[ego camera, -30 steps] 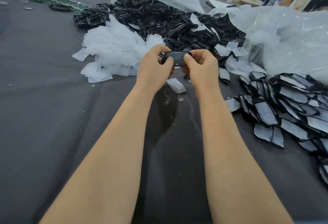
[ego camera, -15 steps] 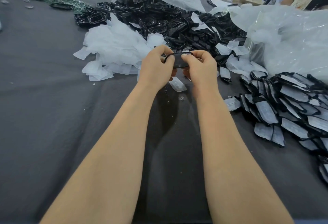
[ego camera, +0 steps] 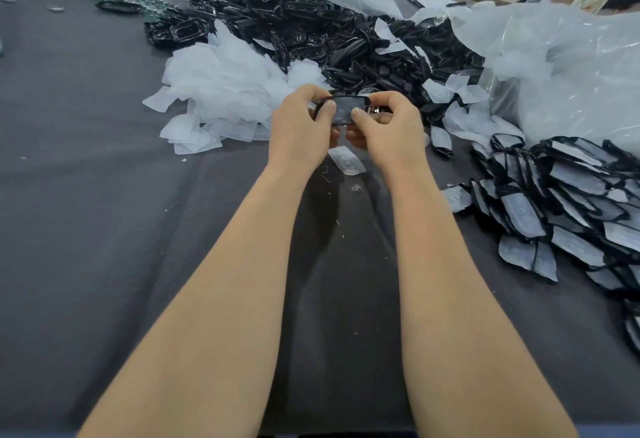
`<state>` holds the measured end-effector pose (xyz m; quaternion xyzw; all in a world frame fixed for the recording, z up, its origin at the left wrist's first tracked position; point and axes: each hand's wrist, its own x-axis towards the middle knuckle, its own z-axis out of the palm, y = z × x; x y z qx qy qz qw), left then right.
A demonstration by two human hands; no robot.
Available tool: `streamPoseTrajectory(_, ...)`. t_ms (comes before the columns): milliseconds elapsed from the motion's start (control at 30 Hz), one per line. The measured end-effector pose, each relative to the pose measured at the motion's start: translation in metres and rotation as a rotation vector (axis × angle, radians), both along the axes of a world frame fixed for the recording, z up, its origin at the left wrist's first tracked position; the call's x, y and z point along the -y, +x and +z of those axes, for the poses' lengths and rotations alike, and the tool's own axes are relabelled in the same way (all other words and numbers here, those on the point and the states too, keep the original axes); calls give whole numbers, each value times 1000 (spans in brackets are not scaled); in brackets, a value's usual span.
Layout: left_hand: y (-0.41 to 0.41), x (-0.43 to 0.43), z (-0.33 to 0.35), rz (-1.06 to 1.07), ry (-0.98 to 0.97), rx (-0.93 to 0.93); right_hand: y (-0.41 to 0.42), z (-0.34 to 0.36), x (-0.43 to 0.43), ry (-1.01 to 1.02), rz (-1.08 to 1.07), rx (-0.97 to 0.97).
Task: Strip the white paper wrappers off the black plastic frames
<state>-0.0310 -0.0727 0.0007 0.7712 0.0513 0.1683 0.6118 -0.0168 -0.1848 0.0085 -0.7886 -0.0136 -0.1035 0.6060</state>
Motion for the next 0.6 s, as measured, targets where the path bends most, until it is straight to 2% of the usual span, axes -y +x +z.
streamPoseTrajectory(200, 0, 1, 1, -84, -59, -42, 0, 0, 0, 78, -7, -16)
streamPoseTrajectory(400, -4, 1, 7, -95, -269, -64, -5, 8, 1, 75, 27, -15)
streamPoseTrajectory(467, -6, 7, 12, -92, -285, -53, -9, 13, 6, 82, -13, -15)
streamPoseTrajectory(600, -3, 41, 28, -111, -196, -25, -16, 29, 37, -66, -228, 72)
